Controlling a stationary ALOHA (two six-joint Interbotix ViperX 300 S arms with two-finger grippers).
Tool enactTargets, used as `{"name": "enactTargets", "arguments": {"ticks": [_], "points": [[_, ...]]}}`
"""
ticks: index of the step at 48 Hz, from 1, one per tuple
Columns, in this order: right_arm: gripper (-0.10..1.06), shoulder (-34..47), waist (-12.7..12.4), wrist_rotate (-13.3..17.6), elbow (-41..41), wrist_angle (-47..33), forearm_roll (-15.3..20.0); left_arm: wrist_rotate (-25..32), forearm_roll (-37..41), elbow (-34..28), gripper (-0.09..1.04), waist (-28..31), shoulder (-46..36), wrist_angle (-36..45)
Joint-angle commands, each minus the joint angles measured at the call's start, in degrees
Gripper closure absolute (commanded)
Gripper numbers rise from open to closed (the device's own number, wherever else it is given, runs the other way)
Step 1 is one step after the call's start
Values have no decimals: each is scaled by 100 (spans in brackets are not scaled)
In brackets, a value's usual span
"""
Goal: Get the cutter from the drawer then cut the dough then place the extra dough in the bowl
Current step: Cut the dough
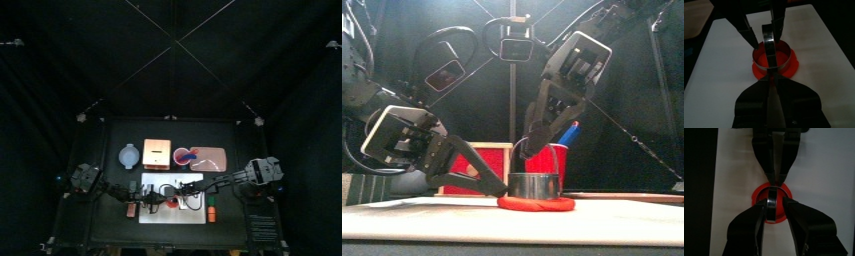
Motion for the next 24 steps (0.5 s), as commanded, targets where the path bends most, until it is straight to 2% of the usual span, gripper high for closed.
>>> {"name": "enactTargets", "arguments": {"ticks": [1, 24], "points": [[26, -70, 0, 0, -167, -9, -9, 18, -18, -114, 35, 0, -53, 88], [28, -70, 0, 0, -316, 404, -105, 18, -18, -114, 35, 18, -62, 132]]}}
